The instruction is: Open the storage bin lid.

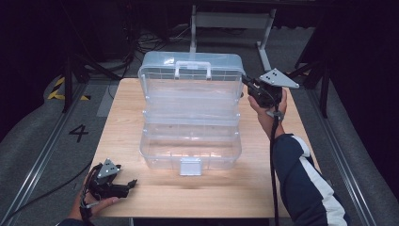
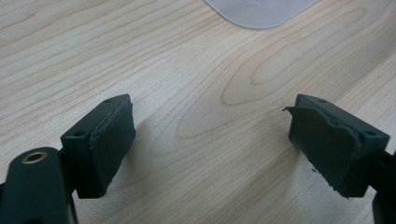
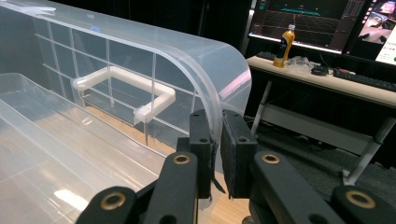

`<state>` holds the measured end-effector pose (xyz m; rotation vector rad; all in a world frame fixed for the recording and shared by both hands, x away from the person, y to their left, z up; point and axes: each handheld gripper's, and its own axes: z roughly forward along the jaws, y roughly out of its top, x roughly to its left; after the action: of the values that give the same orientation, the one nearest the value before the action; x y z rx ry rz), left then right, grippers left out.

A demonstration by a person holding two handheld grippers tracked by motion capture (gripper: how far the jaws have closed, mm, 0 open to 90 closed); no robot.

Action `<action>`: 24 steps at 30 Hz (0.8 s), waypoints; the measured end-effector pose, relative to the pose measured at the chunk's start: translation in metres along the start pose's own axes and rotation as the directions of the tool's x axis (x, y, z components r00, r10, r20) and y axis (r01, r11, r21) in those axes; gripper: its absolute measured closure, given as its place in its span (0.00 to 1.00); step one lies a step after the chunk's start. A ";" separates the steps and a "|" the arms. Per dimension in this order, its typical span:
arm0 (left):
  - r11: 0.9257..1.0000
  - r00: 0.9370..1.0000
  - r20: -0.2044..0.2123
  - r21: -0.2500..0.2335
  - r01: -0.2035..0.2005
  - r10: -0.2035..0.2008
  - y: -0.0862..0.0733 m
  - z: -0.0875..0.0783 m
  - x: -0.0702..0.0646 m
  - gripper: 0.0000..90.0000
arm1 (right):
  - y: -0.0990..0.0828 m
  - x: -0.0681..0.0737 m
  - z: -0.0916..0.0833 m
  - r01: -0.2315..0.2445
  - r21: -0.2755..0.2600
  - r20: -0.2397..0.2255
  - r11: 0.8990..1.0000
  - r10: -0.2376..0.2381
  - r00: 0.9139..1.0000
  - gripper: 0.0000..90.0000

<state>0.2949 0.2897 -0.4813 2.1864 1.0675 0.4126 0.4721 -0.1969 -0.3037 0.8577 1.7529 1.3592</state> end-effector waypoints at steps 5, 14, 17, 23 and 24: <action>1.000 1.000 0.006 0.000 -0.008 0.008 0.001 0.001 0.001 0.16 | 0.001 -0.003 0.004 0.003 0.007 -0.005 1.000 -0.003 1.000 0.93; 1.000 1.000 0.006 -0.001 -0.003 0.003 0.002 0.002 0.001 0.16 | 0.006 -0.009 0.012 -0.011 0.034 -0.021 0.999 0.012 1.000 0.93; 1.000 1.000 0.007 -0.001 -0.001 0.001 0.003 0.003 0.001 0.16 | 0.006 -0.013 0.015 -0.023 0.040 -0.033 0.999 0.025 0.999 0.93; 1.000 1.000 0.006 -0.001 -0.001 0.001 0.003 0.003 0.001 0.16 | 0.007 -0.015 0.019 -0.033 0.047 -0.038 0.998 0.035 0.999 0.93; 1.000 1.000 0.006 -0.001 -0.001 0.001 0.003 0.003 0.001 0.16 | 0.007 -0.016 0.019 -0.032 0.049 -0.039 0.998 0.034 0.999 0.93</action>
<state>0.2990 0.2879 -0.4814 2.1862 1.0627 0.4063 0.4972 -0.1997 -0.2978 0.8953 1.8152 1.3689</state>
